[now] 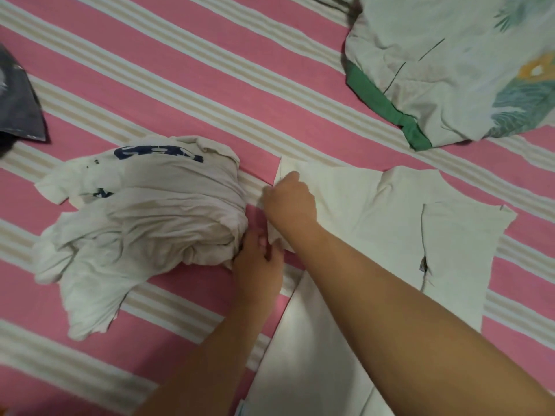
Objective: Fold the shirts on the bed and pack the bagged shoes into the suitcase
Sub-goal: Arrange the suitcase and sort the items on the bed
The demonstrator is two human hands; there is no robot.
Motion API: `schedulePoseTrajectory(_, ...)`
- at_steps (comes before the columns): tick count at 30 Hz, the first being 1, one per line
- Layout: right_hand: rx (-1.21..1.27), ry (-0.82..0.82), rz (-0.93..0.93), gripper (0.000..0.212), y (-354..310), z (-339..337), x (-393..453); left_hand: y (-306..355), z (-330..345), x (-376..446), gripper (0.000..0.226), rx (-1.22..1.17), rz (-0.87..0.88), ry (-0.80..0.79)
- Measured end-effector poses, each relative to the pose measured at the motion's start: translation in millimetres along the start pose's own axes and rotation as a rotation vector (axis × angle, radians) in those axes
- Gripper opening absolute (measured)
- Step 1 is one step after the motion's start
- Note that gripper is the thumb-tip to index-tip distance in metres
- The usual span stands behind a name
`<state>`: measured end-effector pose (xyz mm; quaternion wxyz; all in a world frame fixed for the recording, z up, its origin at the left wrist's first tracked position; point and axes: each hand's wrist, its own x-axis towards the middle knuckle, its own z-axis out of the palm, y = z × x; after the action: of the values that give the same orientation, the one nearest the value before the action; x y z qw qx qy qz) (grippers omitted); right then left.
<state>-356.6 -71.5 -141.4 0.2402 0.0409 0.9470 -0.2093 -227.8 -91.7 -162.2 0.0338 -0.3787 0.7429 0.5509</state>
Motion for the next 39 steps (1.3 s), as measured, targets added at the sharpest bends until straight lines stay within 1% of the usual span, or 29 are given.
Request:
schedulePoseTrajectory(1, 0.021, 0.025, 0.018, 0.028, 1, -6, 1, 3, 0, 1, 0.015, 0.025, 0.027, -0.007)
schedulePoseTrajectory(3, -0.039, 0.077, -0.043, 0.024, 6, -21, 7, 7, 1, 4, 0.015, 0.109, 0.041, -0.026)
schedulePoseTrajectory(5, -0.091, 0.092, -0.118, 0.027, 7, -32, 16, 7, 2, 4, 0.018, 0.148, -0.02, -0.04)
schedulePoseTrajectory(6, -0.101, 0.056, -0.11, 0.033, 3, -34, 21, 6, 3, 4, 0.025, 0.155, -0.055, -0.042)
schedulePoseTrajectory(8, -0.143, -0.06, -0.033, 0.042, -8, -29, 34, 3, 5, 4, 0.035, 0.165, -0.077, -0.032)
schedulePoseTrajectory(9, -0.177, -0.118, -0.005, 0.038, -13, -24, 40, 1, 6, 5, 0.037, 0.177, -0.07, -0.03)
schedulePoseTrajectory(10, -0.192, -0.163, 0.016, 0.028, -16, -20, 45, 1, 7, 6, 0.037, 0.197, -0.063, -0.036)
schedulePoseTrajectory(12, -0.226, -0.2, 0.035, 0.011, -17, -16, 53, 2, 9, 8, 0.032, 0.245, -0.034, -0.042)
schedulePoseTrajectory(13, -0.241, -0.213, 0.013, 0.009, -15, -18, 55, 4, 9, 7, 0.029, 0.263, -0.014, -0.035)
schedulePoseTrajectory(14, -0.232, -0.233, -0.015, 0.012, -10, -24, 57, 8, 9, 4, 0.027, 0.276, 0.014, -0.023)
schedulePoseTrajectory(15, -0.123, -0.242, -0.014, 0.014, -3, -35, 55, 13, 9, -1, 0.024, 0.277, 0.065, -0.009)
schedulePoseTrajectory(16, 0.092, -0.228, 0.03, 0.016, 4, -50, 49, 19, 9, -8, 0.019, 0.272, 0.15, 0.008)
schedulePoseTrajectory(18, 0.591, -0.126, 0.113, 0.026, 27, -87, 31, 30, 9, -24, 0.009, 0.28, 0.405, 0.047)
schedulePoseTrajectory(20, 0.924, -0.036, 0.137, 0.028, 62, -125, -1, 39, 18, -41, 0.007, 0.294, 0.624, 0.027)
schedulePoseTrajectory(21, 1.071, -0.018, 0.187, 0.025, 84, -137, -17, 43, 24, -49, 0.007, 0.316, 0.687, -0.006)
schedulePoseTrajectory(22, 1.217, -0.054, 0.268, 0.023, 111, -143, -32, 45, 32, -55, 0.008, 0.368, 0.724, -0.043)
schedulePoseTrajectory(23, 1.359, -0.145, 0.371, 0.026, 134, -144, -43, 44, 41, -60, 0.012, 0.447, 0.74, -0.084)
schedulePoseTrajectory(25, 1.548, -0.307, 0.552, 0.046, 174, -134, -59, 36, 60, -67, 0.028, 0.633, 0.715, -0.189)
schedulePoseTrajectory(26, 1.573, -0.329, 0.638, 0.047, 189, -126, -63, 31, 67, -71, 0.037, 0.718, 0.699, -0.236)
schedulePoseTrajectory(27, 1.585, -0.346, 0.669, 0.036, 198, -119, -65, 25, 70, -75, 0.046, 0.783, 0.697, -0.259)
schedulePoseTrajectory(28, 1.569, -0.331, 0.677, 0.02, 205, -112, -66, 19, 70, -81, 0.052, 0.823, 0.713, -0.261)
schedulePoseTrajectory(29, 1.561, -0.311, 0.663, 0.01, 209, -105, -64, 14, 64, -88, 0.058, 0.835, 0.738, -0.239)
schedulePoseTrajectory(30, 1.545, -0.292, 0.648, 0.015, 209, -101, -62, 3, 55, -95, 0.063, 0.82, 0.741, -0.208)
schedulePoseTrajectory(31, 1.523, -0.288, 0.651, 0.018, 209, -97, -58, -8, 42, -104, 0.067, 0.791, 0.687, -0.183)
schedulePoseTrajectory(33, 1.464, -0.286, 0.67, 0.012, 207, -89, -50, -33, 7, -124, 0.068, 0.745, 0.394, -0.193)
schedulePoseTrajectory(35, 1.381, -0.309, 0.67, 0.045, 214, -76, -32, -52, -26, -147, 0.051, 0.736, 0.088, -0.223)
schedulePoseTrajectory(36, 1.386, -0.32, 0.665, 0.052, 216, -71, -24, -59, -38, -158, 0.04, 0.715, -0.023, -0.219)
schedulePoseTrajectory(38, 1.392, -0.34, 0.627, 0.044, 201, -80, -25, -74, -56, -177, 0.021, 0.677, -0.201, -0.226)
schedulePoseTrajectory(39, 1.386, -0.317, 0.614, 0.037, 191, -89, -30, -80, -61, -186, 0.019, 0.682, -0.257, -0.249)
